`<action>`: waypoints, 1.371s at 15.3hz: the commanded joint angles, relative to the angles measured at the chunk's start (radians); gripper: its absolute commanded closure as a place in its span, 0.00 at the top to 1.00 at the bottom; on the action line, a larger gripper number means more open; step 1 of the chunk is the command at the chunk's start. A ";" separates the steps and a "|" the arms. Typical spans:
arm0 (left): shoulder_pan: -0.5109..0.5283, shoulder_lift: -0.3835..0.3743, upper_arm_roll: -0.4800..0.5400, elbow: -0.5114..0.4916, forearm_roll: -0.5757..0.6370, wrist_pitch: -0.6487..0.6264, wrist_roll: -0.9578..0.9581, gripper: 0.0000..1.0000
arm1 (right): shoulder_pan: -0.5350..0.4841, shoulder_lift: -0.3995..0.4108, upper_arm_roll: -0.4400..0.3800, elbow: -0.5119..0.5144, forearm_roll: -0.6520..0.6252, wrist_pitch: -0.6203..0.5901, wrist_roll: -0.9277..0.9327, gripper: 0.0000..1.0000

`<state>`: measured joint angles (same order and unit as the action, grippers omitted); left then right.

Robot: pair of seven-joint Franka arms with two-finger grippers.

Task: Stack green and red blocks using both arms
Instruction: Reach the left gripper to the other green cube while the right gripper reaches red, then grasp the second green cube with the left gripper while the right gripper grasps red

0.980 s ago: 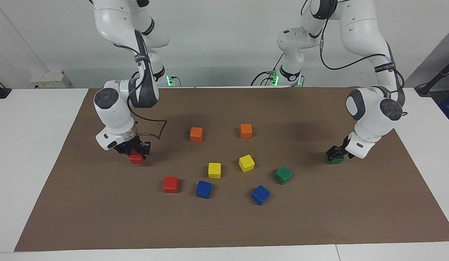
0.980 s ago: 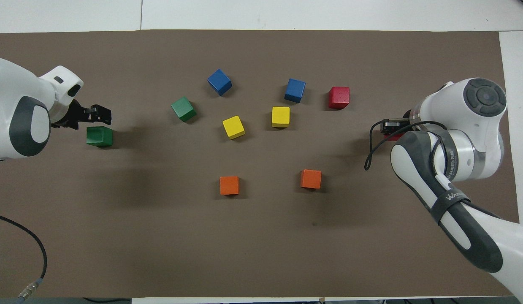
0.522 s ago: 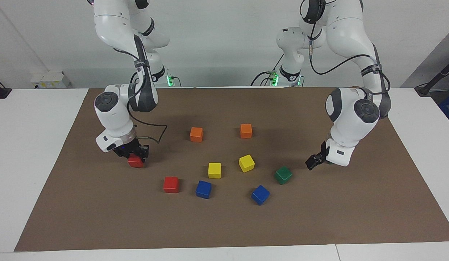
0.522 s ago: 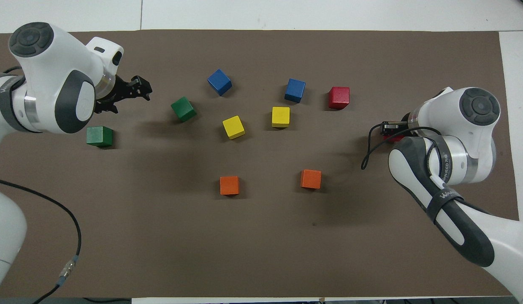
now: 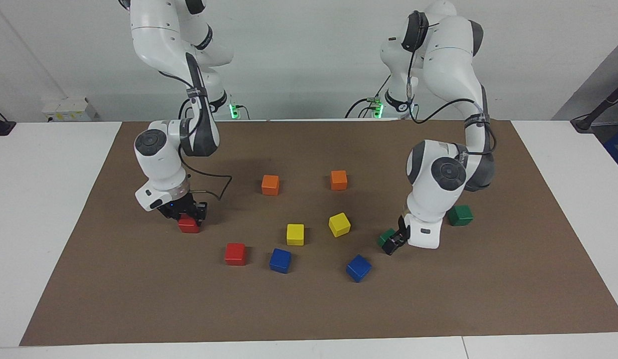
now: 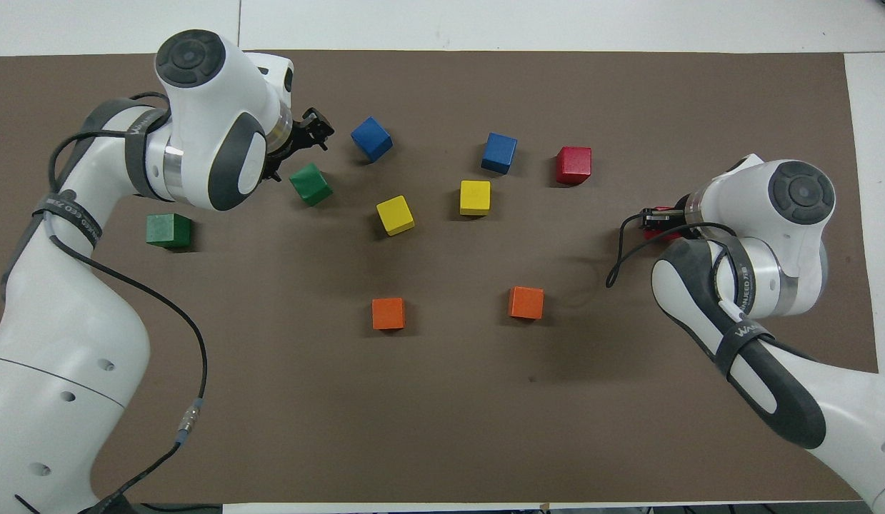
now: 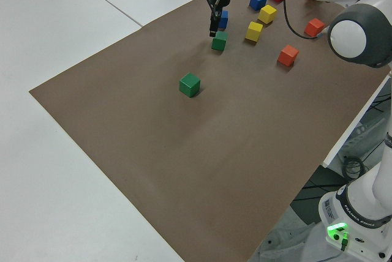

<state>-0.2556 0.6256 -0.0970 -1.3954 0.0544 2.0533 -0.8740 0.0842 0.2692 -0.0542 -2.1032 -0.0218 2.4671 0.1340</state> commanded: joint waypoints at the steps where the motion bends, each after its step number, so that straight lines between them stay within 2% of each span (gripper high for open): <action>1: -0.014 0.006 0.026 -0.010 0.073 0.015 -0.017 1.00 | -0.015 -0.008 0.010 -0.026 -0.006 0.032 0.016 0.18; 2: -0.011 0.006 0.025 -0.013 0.082 0.008 -0.014 1.00 | -0.015 -0.008 0.010 -0.024 -0.004 0.032 0.018 0.38; 3: -0.010 0.006 0.025 -0.014 0.084 0.004 -0.007 1.00 | -0.015 -0.008 0.010 -0.024 -0.004 0.030 0.028 0.71; 4: -0.011 0.006 0.025 -0.023 0.084 0.008 -0.006 1.00 | -0.014 -0.008 0.010 -0.018 -0.004 0.021 0.054 1.00; 6: -0.014 -0.001 0.023 -0.065 0.078 0.046 -0.011 1.00 | 0.000 -0.021 0.010 0.011 -0.004 -0.045 0.082 1.00; 8: -0.019 -0.012 0.023 -0.117 0.070 0.096 -0.022 1.00 | 0.022 -0.015 0.011 0.124 -0.004 -0.201 0.119 1.00; 10: -0.019 -0.018 0.023 -0.125 0.068 0.094 -0.022 1.00 | 0.051 -0.004 0.011 0.243 -0.004 -0.333 0.188 1.00; 13: -0.021 -0.020 0.022 -0.131 0.058 0.090 -0.035 1.00 | 0.106 0.041 0.011 0.356 -0.004 -0.392 0.258 1.00; 14: -0.022 -0.020 0.022 -0.129 0.047 0.085 -0.042 0.85 | 0.118 0.059 0.011 0.386 -0.004 -0.402 0.271 1.00; 16: -0.030 -0.026 0.023 -0.128 0.042 0.053 -0.043 0.42 | 0.124 0.119 0.011 0.486 0.008 -0.444 0.282 1.00; 17: -0.042 -0.027 0.023 -0.120 0.042 0.029 -0.045 0.24 | 0.134 0.155 0.013 0.547 0.008 -0.473 0.291 1.00; 18: -0.042 -0.027 0.025 -0.117 0.042 0.007 -0.043 0.00 | 0.147 0.186 0.013 0.589 0.008 -0.485 0.302 1.00; 21: -0.008 -0.062 0.026 -0.096 0.054 -0.071 -0.008 0.00 | 0.155 0.237 0.013 0.609 -0.006 -0.472 0.305 1.00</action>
<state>-0.2815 0.6198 -0.0827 -1.4813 0.1064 2.0513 -0.9015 0.2392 0.4415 -0.0445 -1.5617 -0.0206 2.0127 0.4173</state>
